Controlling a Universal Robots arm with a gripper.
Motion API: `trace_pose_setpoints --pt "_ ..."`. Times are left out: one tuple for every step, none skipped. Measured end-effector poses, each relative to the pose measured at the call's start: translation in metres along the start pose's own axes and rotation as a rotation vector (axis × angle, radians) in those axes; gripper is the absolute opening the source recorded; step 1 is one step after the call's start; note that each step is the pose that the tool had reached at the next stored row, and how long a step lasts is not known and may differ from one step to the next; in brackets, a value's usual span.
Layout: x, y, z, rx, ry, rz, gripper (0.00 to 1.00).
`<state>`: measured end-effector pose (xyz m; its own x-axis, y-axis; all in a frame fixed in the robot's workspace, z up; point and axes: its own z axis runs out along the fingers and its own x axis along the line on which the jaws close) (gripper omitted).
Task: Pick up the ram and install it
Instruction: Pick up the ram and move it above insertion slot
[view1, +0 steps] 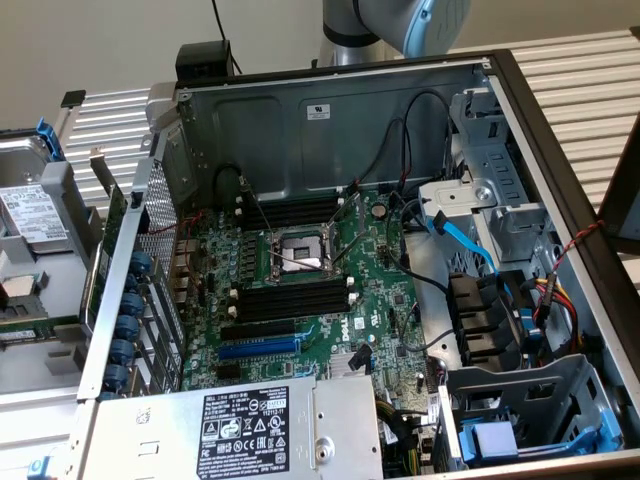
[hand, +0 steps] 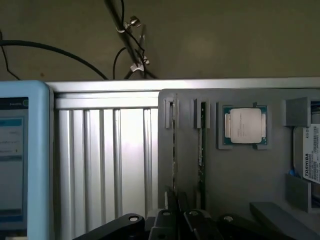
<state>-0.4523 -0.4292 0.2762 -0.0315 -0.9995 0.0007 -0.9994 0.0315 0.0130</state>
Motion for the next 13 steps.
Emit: trace_pose_setpoints --pt "0.000 0.0000 -0.0022 -0.0003 0.0002 0.000 0.13" --pt "0.000 -0.0001 -0.0020 0.0001 0.0000 0.000 0.13" --pt "0.000 -0.0001 -0.0021 0.0000 0.0001 0.000 0.13" --pt "0.000 -0.0001 -0.0020 0.0001 0.0000 0.000 0.13" --pt "0.000 -0.0001 -0.0020 0.0001 0.0000 0.000 0.13" --pt "0.000 -0.0001 -0.0025 0.0000 0.0000 0.000 0.13" --pt "0.000 -0.0006 -0.0070 0.0001 0.0000 0.000 0.13" --pt "0.000 -0.0022 -0.0115 0.0001 0.0000 0.000 0.13" --pt "0.000 -0.0039 -0.0160 0.0000 0.0000 0.000 0.13" --pt "0.000 -0.0061 -0.0196 0.0001 -0.0036 0.000 0.13" --pt "0.000 -0.0085 -0.0232 0.0000 -0.0090 -0.001 0.13" --pt "0.000 -0.0108 -0.0270 -0.0004 -0.0142 -0.001 0.13" --pt "0.000 -0.0132 -0.0305 -0.0004 -0.0191 -0.001 0.13"
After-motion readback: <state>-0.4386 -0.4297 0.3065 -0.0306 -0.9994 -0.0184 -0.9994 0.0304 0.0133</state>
